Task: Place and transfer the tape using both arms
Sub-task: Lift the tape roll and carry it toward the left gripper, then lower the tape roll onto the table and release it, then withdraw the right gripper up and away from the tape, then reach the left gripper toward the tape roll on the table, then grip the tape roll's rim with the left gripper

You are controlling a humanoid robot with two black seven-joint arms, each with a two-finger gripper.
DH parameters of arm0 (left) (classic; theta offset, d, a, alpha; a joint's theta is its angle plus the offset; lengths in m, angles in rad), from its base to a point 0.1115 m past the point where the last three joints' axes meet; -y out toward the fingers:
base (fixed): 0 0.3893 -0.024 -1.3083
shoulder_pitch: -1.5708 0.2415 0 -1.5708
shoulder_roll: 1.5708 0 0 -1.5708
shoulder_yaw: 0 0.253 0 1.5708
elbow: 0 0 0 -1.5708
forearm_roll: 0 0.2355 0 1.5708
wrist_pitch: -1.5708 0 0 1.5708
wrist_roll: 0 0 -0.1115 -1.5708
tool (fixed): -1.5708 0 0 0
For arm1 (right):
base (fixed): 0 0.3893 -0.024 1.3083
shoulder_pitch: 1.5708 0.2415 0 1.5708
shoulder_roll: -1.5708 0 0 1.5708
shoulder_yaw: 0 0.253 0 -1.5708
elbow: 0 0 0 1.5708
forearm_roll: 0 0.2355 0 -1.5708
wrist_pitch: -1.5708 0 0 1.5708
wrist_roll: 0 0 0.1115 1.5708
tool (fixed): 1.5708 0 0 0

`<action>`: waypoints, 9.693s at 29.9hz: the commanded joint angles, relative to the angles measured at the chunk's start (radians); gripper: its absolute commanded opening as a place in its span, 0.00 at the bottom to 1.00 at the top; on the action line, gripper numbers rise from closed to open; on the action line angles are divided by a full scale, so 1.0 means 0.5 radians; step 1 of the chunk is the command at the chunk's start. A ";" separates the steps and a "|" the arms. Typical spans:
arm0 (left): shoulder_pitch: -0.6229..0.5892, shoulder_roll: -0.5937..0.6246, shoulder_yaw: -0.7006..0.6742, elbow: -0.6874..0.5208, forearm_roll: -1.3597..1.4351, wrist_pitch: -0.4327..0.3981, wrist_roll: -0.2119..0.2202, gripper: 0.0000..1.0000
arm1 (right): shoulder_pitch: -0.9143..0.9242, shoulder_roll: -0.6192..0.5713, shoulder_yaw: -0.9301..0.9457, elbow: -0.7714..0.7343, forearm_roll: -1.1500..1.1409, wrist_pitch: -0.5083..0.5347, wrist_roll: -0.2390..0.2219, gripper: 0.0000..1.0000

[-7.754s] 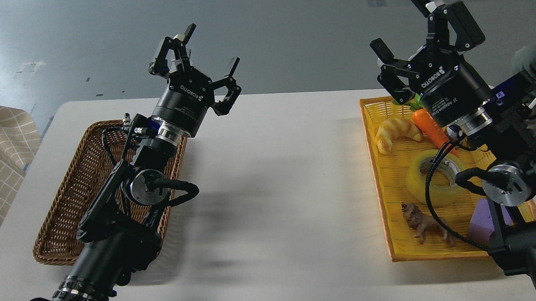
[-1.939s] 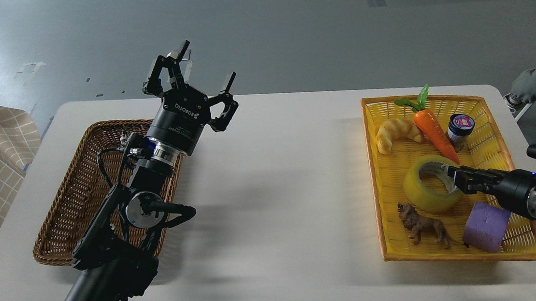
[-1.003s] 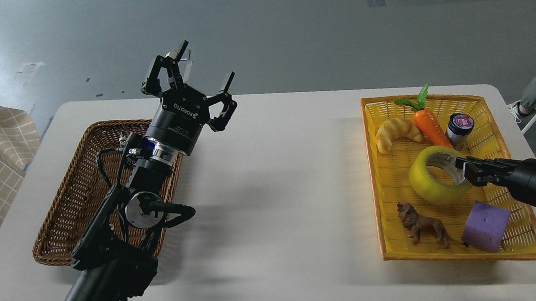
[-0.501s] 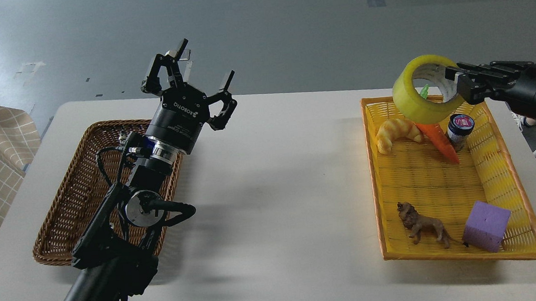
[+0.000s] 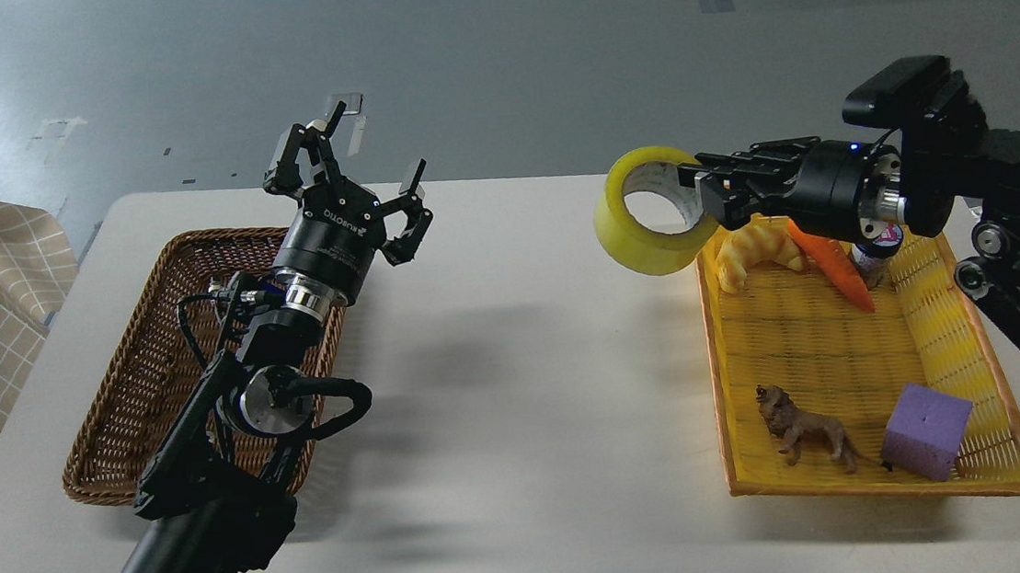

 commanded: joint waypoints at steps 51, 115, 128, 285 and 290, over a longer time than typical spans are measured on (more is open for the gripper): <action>0.082 0.133 -0.065 -0.012 -0.017 0.001 -0.029 0.98 | 0.204 0.864 -0.517 -0.948 0.000 0.000 -0.021 0.97; 0.159 0.357 0.138 -0.482 0.983 0.350 -0.607 0.98 | -0.946 0.164 1.455 0.570 2.406 0.000 0.132 1.00; 0.177 0.324 0.254 -0.488 2.597 0.593 -0.243 0.98 | -0.955 0.164 1.452 0.626 2.406 0.000 0.123 1.00; -0.329 0.575 1.469 0.052 3.275 0.246 0.281 0.09 | -1.188 0.158 1.550 0.604 2.394 0.000 0.065 1.00; -0.390 0.572 1.469 0.028 3.223 0.246 0.281 0.09 | -1.191 0.161 1.554 0.601 2.394 0.000 0.065 1.00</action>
